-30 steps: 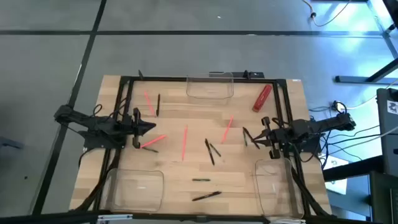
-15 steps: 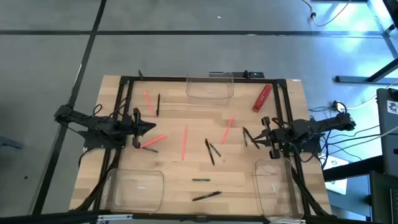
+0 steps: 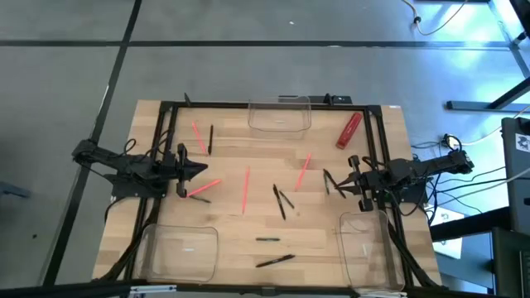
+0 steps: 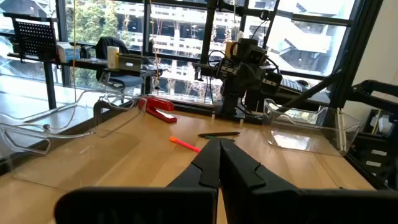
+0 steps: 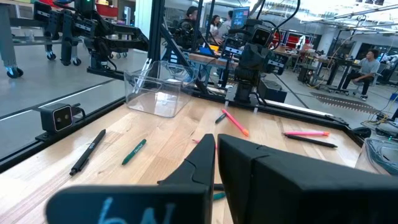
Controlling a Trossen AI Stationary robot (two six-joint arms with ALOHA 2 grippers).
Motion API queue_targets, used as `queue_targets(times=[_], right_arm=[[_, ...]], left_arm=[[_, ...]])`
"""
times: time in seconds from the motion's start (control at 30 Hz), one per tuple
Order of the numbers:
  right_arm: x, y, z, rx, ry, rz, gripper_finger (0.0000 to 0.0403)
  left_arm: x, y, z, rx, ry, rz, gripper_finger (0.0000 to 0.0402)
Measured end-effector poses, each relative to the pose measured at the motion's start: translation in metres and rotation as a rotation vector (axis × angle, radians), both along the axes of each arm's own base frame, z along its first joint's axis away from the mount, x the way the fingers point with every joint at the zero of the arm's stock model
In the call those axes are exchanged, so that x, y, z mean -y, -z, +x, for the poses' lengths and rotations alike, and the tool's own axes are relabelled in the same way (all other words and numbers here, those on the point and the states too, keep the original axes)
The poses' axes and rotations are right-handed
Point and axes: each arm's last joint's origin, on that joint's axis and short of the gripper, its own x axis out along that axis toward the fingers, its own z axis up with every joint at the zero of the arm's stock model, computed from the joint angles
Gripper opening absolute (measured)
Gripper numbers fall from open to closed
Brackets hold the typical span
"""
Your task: Sort crayons/erasers/pens/pencils in bins
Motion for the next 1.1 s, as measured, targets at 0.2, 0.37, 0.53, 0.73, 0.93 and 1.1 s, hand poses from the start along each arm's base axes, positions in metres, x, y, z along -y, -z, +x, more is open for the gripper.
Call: queue_targets(times=[0.2, 0.37, 0.53, 0.73, 0.93, 1.1], right_arm=[[0.000, -0.004, 0.000, 0.039, -0.011, 0.035, 0.0023], [-0.005, -0.019, -0.004, 0.167, -0.207, 0.138, 0.0023], [-0.010, -0.031, -0.011, 0.311, -0.435, 0.077, 0.0023], [-0.007, -0.038, -0.012, 0.412, -0.337, 0.023, 0.0023], [-0.001, -0.038, -0.009, 0.412, -0.115, 0.036, 0.0023], [0.005, -0.037, -0.007, 0.380, 0.084, 0.121, 0.0023]], left_arm=[[0.000, 0.000, 0.000, 0.000, 0.000, 0.000, 0.0000], [0.000, 0.000, 0.000, 0.000, 0.000, 0.000, 0.0000], [0.000, 0.000, 0.000, 0.000, 0.000, 0.000, 0.0000], [0.000, 0.000, 0.000, 0.001, 0.000, 0.000, 0.0000], [0.000, 0.000, 0.000, 0.001, 0.000, 0.000, 0.0000], [0.000, 0.000, 0.000, 0.000, 0.000, 0.000, 0.0000]])
